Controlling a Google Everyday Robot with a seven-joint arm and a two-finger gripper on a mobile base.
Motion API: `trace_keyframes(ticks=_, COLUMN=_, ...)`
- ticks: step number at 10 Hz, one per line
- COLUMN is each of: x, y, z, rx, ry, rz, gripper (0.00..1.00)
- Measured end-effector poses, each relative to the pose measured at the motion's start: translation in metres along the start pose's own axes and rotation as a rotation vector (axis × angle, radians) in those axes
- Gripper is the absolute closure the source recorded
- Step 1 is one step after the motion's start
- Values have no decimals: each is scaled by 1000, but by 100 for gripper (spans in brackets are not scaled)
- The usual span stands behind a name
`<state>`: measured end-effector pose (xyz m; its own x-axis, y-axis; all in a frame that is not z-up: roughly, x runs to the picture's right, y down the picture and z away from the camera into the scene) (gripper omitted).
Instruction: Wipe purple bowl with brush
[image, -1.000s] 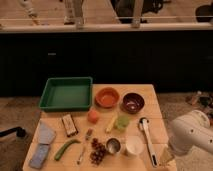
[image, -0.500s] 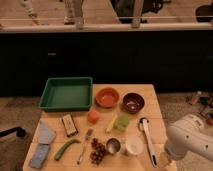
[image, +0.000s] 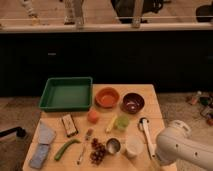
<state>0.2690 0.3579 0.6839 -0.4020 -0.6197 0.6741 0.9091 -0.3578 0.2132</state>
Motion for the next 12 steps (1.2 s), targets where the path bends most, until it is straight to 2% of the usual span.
trace_keyframes(ticks=5, x=15, y=-18, z=18, rx=-19, ry=2, rz=-16, gripper=20)
trace_keyframes(ticks=10, x=47, y=-17, z=22, rx=-24, ry=22, rz=10, gripper=20)
trace_keyframes(ticks=12, x=51, y=-17, z=25, rx=-24, ry=23, rz=16, gripper=20)
